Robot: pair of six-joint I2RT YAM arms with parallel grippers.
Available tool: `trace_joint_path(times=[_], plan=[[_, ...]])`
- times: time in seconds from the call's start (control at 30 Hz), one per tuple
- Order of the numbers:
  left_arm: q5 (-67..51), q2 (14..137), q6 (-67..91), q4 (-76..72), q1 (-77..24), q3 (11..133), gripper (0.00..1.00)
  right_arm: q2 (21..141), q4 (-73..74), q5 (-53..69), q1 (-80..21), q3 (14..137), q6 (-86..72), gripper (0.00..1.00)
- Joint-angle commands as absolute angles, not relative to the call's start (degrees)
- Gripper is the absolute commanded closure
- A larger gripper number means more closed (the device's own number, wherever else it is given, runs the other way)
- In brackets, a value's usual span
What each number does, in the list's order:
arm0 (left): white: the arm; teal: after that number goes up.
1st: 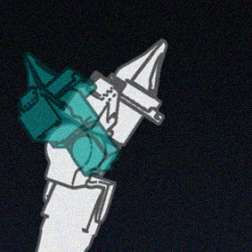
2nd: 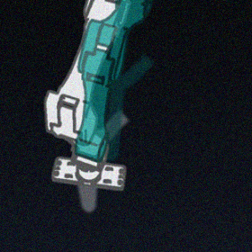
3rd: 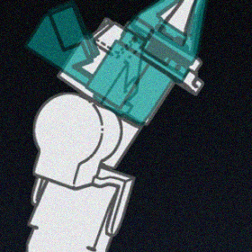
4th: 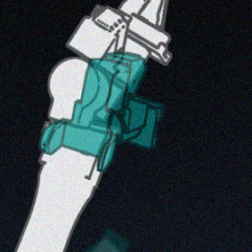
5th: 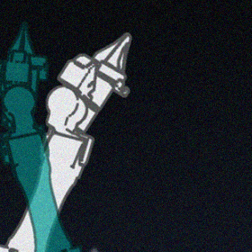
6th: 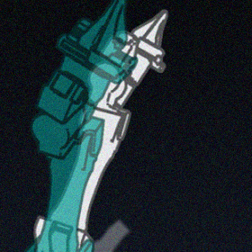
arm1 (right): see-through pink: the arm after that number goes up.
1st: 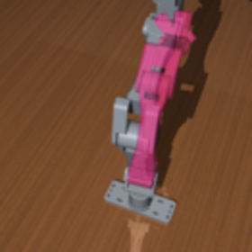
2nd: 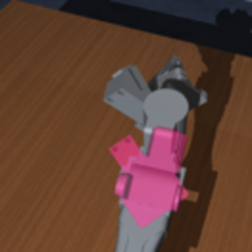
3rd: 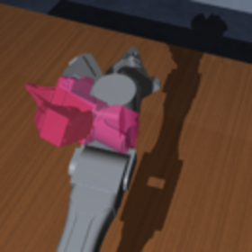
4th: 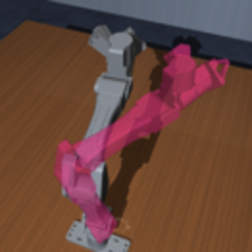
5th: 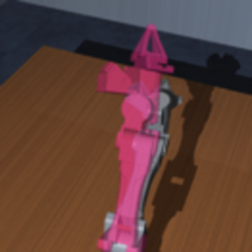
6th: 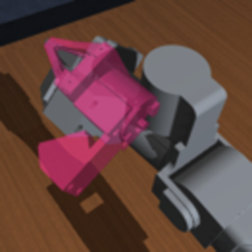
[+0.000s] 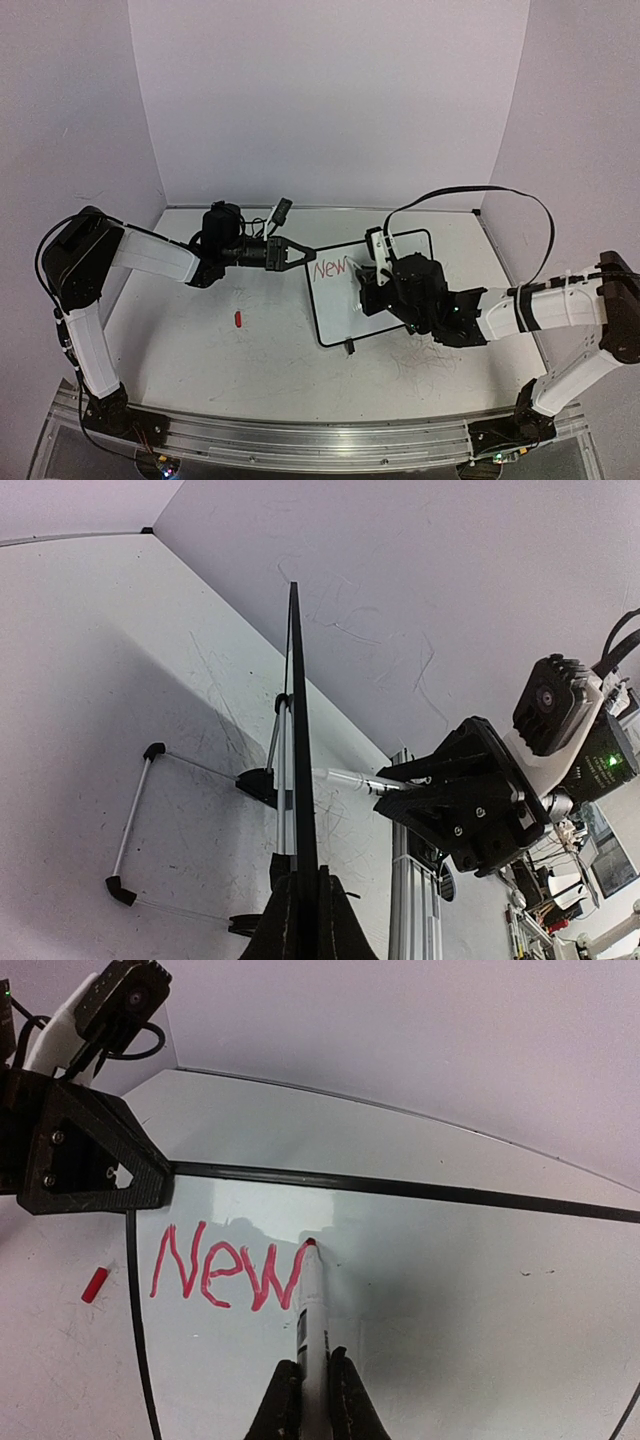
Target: Write a sentence on the whiteboard
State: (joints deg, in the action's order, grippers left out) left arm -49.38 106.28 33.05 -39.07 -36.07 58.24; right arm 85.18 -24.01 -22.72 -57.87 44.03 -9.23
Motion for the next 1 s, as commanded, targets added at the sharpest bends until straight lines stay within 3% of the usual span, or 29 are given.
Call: trace_joint_path(times=[0.0, 0.37, 0.97], plan=[[-52.37, 106.45, 34.43, -39.28, -37.27, 57.96, 1.0, 83.72, -24.19, -22.75, -56.83, 44.19, -8.18, 1.0], [-47.02, 103.83, 37.25, -38.71, -37.38, 55.19, 1.0, 70.85, -29.88, -15.03, -57.04, 33.68, -3.02, 1.0], [-45.62, 102.71, 33.43, -38.19, -37.44, 54.6, 1.0, 77.19, -29.35, -14.39, -57.05, 36.54, -4.58, 1.0]])
